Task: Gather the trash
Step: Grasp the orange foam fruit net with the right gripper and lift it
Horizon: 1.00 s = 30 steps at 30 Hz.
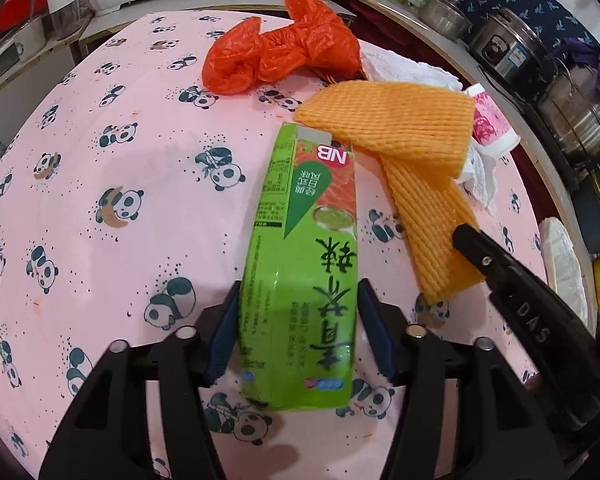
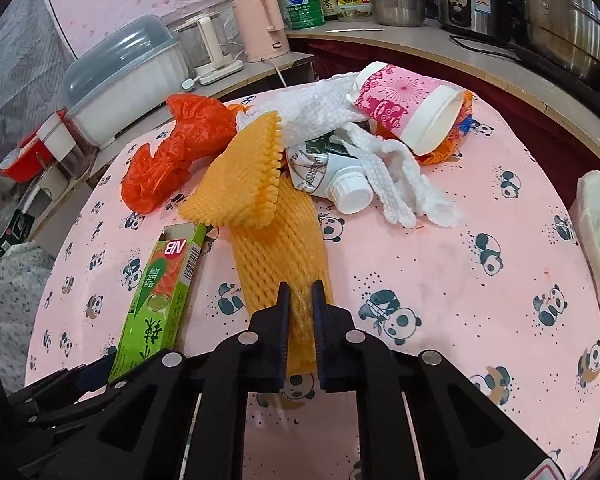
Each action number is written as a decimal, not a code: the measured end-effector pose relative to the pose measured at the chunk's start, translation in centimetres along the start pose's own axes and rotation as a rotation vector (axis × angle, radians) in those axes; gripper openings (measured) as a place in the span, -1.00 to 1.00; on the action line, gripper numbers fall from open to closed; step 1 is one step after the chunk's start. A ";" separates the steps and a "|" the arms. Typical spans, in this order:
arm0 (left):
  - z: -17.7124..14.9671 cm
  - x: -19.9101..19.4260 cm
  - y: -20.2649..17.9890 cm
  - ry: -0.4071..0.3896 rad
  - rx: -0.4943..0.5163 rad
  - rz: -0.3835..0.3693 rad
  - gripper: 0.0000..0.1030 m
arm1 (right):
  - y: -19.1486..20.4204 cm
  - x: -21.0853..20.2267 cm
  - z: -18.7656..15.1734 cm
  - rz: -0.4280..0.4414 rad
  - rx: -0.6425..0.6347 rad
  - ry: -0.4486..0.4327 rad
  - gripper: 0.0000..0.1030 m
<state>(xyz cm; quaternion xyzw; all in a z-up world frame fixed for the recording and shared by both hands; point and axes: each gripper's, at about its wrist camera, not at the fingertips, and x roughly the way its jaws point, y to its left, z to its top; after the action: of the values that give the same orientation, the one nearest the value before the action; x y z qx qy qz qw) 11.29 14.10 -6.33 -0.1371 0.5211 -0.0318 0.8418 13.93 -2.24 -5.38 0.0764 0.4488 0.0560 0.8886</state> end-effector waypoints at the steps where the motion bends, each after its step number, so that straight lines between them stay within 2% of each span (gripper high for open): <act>1: -0.2 -0.1 -0.2 0.002 0.004 0.001 0.01 | -0.3 -0.5 0.0 0.001 0.008 -0.008 -0.80; 5: -0.7 -0.5 -0.5 0.002 0.002 -0.016 0.00 | -1.1 -2.5 0.0 -0.004 0.022 -0.047 -0.80; 12: -1.4 -2.7 -2.4 -0.043 0.032 -0.034 0.00 | -2.9 -5.9 0.2 -0.013 0.056 -0.117 -0.80; 30: -3.1 -6.6 -10.1 -0.111 0.173 -0.103 0.00 | -8.5 -12.8 -0.6 -0.028 0.149 -0.253 -0.80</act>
<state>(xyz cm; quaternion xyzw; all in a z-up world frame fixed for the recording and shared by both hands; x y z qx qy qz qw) 6.43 5.05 0.81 -0.0922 0.4611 -0.1124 0.8754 6.14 -12.71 2.75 0.1422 0.3372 0.0002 0.9306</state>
